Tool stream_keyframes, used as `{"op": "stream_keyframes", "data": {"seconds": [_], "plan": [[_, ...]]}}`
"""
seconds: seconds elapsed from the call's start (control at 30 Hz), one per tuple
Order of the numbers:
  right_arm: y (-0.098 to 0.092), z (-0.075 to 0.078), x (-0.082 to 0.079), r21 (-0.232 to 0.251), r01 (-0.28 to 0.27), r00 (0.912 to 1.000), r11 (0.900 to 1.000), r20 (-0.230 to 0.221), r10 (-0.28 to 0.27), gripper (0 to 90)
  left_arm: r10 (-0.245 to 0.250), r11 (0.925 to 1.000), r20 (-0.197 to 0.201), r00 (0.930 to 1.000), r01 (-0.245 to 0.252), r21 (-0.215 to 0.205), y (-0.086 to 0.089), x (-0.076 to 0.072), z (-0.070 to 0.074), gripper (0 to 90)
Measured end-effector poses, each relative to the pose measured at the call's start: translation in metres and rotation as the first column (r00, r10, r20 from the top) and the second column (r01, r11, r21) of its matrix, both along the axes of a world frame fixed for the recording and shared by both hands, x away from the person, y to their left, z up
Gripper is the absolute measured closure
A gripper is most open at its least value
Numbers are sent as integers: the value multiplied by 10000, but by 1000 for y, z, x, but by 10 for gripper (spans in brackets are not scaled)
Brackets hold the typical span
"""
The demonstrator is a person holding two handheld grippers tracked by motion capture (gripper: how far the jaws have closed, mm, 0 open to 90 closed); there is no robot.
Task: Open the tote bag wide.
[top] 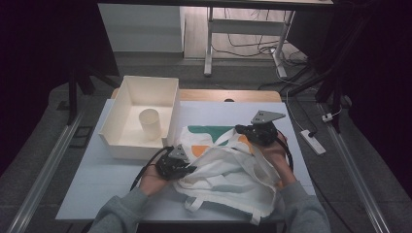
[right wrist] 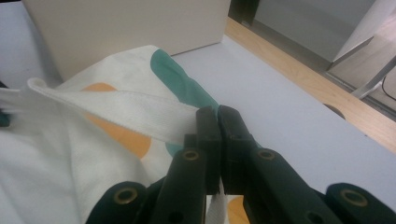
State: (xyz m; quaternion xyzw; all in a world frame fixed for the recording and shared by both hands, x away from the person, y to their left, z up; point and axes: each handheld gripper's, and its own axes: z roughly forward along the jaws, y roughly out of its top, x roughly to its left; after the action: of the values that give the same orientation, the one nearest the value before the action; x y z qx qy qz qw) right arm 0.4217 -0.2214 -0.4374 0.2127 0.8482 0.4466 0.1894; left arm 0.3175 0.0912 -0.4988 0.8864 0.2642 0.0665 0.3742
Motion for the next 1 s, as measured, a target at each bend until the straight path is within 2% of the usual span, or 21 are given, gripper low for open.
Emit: {"op": "stream_keyframes", "data": {"seconds": [0.13,0.3,0.47,0.57,0.63,0.7,0.77,0.83,0.87,0.9,0.93,1.0], "plan": [[4,-9,6,-165,35,9996,9999,-295,-39,882,-21,10000,-35,10000,21,21,0,0,0,836],[5,-19,13,-147,52,9976,9999,-695,-62,881,-33,10000,-71,10000,33,20,-1,1,-1,837],[8,-27,18,-244,-57,9993,9997,-379,47,881,-29,10000,-86,10000,29,30,-2,0,-1,838],[13,-32,20,-414,-84,9993,9991,-379,69,881,-40,10000,-104,9999,40,38,-2,0,-1,838],[16,-37,21,-637,-131,9980,9979,-625,92,864,-45,10000,-97,9999,45,32,-1,0,-1,838],[19,-41,22,-879,-72,9959,9961,-905,-8,788,-44,10000,-103,9999,44,14,-1,0,-1,838],[18,-36,19,-863,286,9961,9959,-803,-355,672,-50,10000,-66,10000,50,22,0,0,-1,841],[16,-31,17,-686,390,9966,9969,-704,-439,643,-31,10000,-59,10000,31,-10,0,-1,-1,841],[14,-26,15,-436,411,9971,9982,-629,-438,611,-25,10000,-62,10000,25,-24,1,-1,-1,841],[10,-15,10,36,450,9971,9990,-618,-447,546,-33,10000,-67,10000,33,-24,1,-1,-1,842],[10,-15,10,36,450,9971,9990,-618,-447,546,-35,10000,-59,10000,35,-19,1,-1,-1,842],[7,-5,4,296,380,9978,9988,-546,-364,525,-32,10000,-63,10000,32,-27,1,0,-1,841]]}}
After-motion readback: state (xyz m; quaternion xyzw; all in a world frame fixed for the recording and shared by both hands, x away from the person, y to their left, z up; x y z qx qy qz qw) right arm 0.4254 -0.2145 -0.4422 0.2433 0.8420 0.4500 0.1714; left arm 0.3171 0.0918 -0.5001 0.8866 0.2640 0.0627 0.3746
